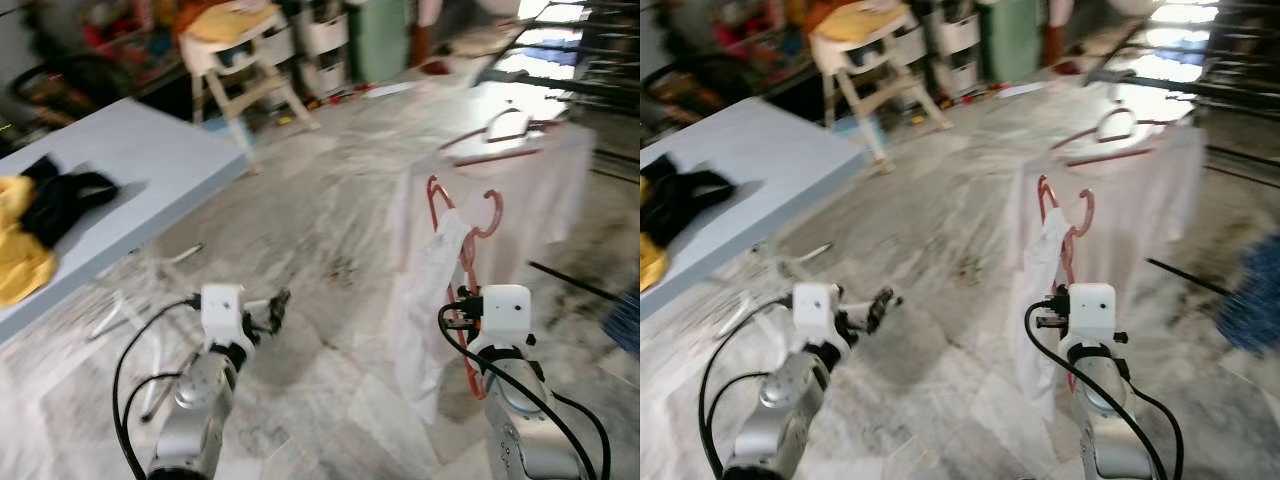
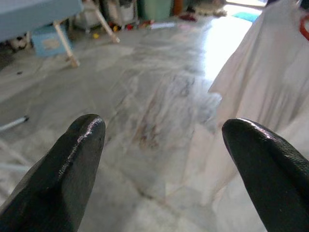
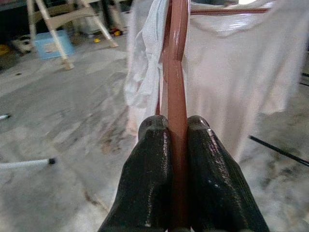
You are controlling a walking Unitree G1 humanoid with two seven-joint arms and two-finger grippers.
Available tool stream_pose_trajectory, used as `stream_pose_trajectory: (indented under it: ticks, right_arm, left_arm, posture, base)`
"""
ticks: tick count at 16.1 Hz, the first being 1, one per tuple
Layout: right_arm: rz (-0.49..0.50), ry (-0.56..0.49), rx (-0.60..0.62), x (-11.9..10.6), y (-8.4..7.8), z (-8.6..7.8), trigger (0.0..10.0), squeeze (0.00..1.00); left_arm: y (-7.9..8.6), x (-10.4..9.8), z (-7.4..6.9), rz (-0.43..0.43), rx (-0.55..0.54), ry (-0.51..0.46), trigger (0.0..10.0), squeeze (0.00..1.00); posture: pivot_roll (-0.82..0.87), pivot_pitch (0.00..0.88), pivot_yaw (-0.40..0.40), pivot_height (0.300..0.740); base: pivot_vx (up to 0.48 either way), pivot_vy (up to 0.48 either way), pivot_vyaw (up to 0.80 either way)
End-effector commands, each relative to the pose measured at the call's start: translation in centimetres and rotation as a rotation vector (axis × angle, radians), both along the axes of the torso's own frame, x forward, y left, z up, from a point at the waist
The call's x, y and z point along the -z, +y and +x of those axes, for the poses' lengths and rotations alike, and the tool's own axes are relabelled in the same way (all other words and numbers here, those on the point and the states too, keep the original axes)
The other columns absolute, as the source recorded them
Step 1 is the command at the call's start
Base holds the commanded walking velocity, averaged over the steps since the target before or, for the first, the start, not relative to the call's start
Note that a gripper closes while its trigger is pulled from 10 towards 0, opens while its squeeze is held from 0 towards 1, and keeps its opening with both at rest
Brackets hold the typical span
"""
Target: Hang hanger
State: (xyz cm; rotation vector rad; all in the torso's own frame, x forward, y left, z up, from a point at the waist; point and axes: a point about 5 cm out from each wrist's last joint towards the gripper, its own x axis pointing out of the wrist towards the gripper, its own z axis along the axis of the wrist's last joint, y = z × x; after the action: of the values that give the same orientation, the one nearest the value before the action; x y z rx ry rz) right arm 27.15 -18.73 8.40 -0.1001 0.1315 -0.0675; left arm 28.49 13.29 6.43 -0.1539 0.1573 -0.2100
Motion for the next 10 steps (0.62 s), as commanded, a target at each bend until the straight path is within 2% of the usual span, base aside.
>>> stream_pose_trajectory:
  ticks: [1,3,6,9,10]
  right_arm:
    - [0.014,-0.044,-0.018,-0.7,0.7,0.2,10.0,0.00]
    - [-0.011,-0.055,0.032,-1.0,0.3,0.2,10.0,0.00]
    - [-0.057,-0.053,0.224,-1.2,-1.4,-0.1,10.0,0.00]
    - [-0.055,-0.032,0.246,-0.8,-1.4,-0.3,10.0,0.00]
    - [-0.042,-0.020,0.256,-0.6,-1.4,-0.4,10.0,0.00]
  left_arm:
    - [0.7,0.2,0.0,-0.008,-0.009,0.017,10.0,0.00]
    - [0.2,0.0,0.3,-0.022,0.012,0.014,10.0,0.00]
    - [-0.5,-0.1,0.7,-0.046,0.046,0.023,10.0,0.00]
    - [-1.0,-0.4,1.1,-0.060,0.070,0.015,10.0,0.00]
    - [-1.2,-0.5,1.3,-0.066,0.077,0.014,10.0,0.00]
  posture:
    - [-0.19,0.018,0.161,0.740]
    - [-0.20,0.017,0.166,0.740]
    - [-0.21,0.016,0.171,0.740]
    - [-0.22,0.016,0.174,0.740]
    - [-0.22,0.016,0.175,0.740]
  base:
    - [0.000,0.000,-0.80]
    - [0.246,0.000,-0.80]
    - [0.246,0.000,-0.80]
    - [0.256,0.000,-0.80]
    - [0.296,0.262,-0.80]
